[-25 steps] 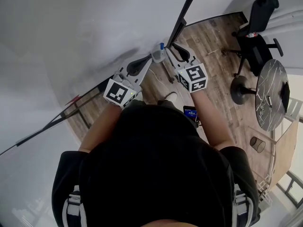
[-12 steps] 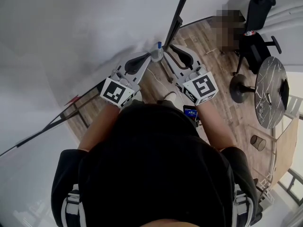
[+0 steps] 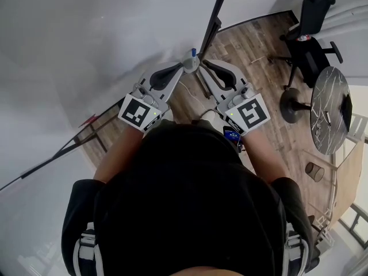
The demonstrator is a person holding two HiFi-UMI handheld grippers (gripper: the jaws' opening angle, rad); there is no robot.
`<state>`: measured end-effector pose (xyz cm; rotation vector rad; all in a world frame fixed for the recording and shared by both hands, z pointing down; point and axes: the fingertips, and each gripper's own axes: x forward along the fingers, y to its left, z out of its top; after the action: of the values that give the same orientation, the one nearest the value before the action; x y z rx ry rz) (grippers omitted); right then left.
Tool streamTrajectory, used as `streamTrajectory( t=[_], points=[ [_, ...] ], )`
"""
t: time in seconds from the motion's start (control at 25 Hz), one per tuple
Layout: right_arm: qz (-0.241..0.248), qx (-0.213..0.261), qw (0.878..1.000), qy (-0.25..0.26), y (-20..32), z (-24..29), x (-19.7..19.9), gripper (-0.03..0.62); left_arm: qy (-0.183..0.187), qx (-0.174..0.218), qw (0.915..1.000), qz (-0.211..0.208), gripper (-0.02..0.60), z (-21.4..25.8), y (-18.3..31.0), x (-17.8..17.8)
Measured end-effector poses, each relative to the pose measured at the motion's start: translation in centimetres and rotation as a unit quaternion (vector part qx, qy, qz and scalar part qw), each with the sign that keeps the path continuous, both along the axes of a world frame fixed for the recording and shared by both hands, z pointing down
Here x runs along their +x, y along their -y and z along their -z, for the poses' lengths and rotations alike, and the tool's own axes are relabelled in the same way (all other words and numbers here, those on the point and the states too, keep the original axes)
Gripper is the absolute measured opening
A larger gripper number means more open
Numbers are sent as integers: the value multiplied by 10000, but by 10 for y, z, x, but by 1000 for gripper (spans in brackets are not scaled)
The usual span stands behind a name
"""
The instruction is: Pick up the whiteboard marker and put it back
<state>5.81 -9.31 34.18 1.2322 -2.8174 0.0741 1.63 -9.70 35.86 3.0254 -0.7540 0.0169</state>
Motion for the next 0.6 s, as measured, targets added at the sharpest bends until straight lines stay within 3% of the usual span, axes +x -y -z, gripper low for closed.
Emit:
streamTrajectory(
  t=[0.16, 0.6],
  points=[
    [-49, 49, 10000, -37, -4, -2, 0, 2, -31, -7, 10000, -24, 3, 1, -2, 1],
    [-68, 47, 9999, 93, -9, -9, -2, 0, -25, -14, 9999, -111, 3, 0, -5, 6]
  ],
)
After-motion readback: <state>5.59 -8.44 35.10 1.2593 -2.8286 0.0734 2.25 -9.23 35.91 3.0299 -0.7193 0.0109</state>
